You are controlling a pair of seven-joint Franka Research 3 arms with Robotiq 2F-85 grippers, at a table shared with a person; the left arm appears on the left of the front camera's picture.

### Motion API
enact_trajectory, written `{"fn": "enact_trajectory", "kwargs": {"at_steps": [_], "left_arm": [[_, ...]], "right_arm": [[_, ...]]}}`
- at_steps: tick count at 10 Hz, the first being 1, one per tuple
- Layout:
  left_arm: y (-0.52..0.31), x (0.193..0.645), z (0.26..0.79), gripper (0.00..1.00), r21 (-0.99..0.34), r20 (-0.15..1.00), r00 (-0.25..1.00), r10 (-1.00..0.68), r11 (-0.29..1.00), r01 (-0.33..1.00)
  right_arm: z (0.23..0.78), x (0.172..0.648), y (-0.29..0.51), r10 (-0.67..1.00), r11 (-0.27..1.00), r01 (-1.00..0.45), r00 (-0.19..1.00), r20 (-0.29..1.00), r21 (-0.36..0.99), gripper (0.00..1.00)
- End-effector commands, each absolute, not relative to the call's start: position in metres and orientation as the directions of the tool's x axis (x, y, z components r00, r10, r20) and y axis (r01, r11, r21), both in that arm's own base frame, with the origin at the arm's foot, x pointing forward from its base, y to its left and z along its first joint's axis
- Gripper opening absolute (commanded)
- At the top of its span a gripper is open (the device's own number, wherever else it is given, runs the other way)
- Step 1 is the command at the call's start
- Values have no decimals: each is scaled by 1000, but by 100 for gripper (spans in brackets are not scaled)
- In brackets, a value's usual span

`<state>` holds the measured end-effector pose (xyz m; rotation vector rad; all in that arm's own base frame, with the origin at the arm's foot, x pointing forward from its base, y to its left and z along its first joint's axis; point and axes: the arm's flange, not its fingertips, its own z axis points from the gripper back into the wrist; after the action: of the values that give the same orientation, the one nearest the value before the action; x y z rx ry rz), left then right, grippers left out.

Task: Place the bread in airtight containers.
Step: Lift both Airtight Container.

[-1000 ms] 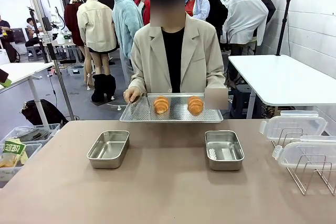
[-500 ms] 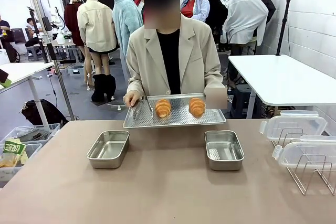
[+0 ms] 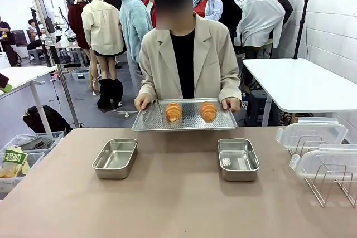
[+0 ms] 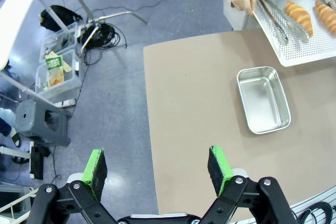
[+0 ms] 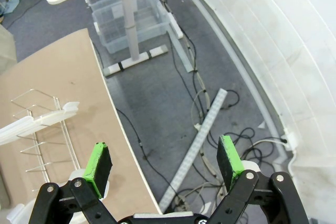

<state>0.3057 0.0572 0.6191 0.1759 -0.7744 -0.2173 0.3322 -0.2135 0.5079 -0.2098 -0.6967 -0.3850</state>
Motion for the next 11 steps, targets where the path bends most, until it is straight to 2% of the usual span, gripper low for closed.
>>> {"fn": "enact_trajectory", "kwargs": {"at_steps": [1, 3, 5, 6, 7, 8, 10, 11], "left_arm": [[58, 307, 621, 100, 244, 668, 694, -269, 960, 137], [57, 306, 619, 100, 236, 672, 694, -258, 963, 129], [13, 322, 616, 100, 271, 659, 657, -366, 930, 247], [-4, 338, 615, 100, 262, 672, 657, -342, 940, 221], [-14, 345, 612, 100, 259, 674, 655, -340, 940, 222], [-27, 365, 606, 100, 297, 681, 669, -299, 947, 122], [-38, 387, 582, 100, 285, 684, 693, -229, 958, 35], [-39, 390, 566, 100, 280, 671, 710, -215, 960, 25]], "right_arm": [[507, 332, -214, -261, 911, 406, 709, 655, -76, 100], [508, 332, -214, -274, 909, 412, 701, 659, -60, 100], [554, 347, -152, -177, 955, 292, 705, 686, -53, 100], [574, 362, -111, -100, 972, 216, 739, 666, -95, 100], [584, 370, -89, -60, 988, 135, 771, 634, -70, 100], [591, 378, -43, -52, 997, 74, 833, 550, -17, 100], [561, 395, 40, 66, 998, -70, 917, 393, -4, 100], [537, 403, 68, 44, 997, -65, 927, 372, 43, 100]]}}
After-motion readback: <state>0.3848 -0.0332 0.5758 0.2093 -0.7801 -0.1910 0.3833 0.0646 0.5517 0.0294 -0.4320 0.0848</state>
